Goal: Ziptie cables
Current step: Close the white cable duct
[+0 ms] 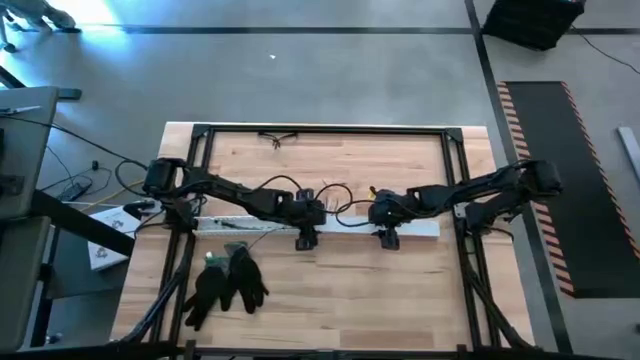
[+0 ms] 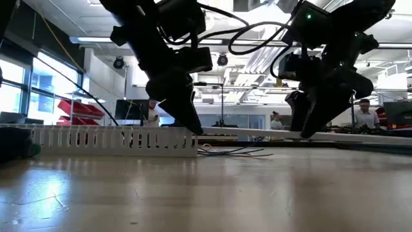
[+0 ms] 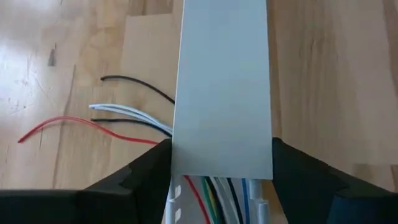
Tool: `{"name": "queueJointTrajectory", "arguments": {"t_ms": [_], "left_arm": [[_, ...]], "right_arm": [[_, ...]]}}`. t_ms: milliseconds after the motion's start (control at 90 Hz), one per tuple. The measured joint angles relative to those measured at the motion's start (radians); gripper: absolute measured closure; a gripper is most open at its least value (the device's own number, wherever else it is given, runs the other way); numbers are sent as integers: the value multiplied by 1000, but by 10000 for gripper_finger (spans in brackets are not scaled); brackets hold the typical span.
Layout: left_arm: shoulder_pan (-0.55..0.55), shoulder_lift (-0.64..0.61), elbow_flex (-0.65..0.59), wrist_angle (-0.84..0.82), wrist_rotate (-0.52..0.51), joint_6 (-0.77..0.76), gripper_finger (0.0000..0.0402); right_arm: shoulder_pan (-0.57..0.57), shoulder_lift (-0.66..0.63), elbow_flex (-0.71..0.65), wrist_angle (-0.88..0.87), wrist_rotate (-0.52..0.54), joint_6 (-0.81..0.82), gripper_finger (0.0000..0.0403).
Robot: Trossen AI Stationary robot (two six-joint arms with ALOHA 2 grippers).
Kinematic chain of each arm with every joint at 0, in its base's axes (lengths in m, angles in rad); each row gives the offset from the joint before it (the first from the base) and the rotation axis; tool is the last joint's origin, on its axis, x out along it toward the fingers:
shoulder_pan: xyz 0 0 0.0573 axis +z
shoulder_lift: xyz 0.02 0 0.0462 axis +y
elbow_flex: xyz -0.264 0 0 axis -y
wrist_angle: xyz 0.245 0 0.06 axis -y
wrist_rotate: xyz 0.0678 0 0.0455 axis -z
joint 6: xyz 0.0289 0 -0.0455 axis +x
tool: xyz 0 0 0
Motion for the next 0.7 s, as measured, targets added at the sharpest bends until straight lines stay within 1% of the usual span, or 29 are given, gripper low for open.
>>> {"name": "queueJointTrajectory", "arguments": {"t_ms": [167, 356, 533, 656, 700], "left_arm": [[0, 0, 0, -9, 3, -6, 183], [0, 0, 1, -19, 4, -20, 184], [1, 0, 1, -21, 3, -26, 185], [1, 0, 1, -23, 4, -27, 185], [1, 0, 1, -25, 6, -27, 185]], "right_arm": [[0, -20, 0, -11, 0, -46, 158], [0, -129, 0, -81, 4, -58, 158], [0, -237, 0, -200, 79, -35, 158], [0, -281, 0, -296, 111, 14, 157], [0, -288, 0, -343, 140, 46, 157]]}}
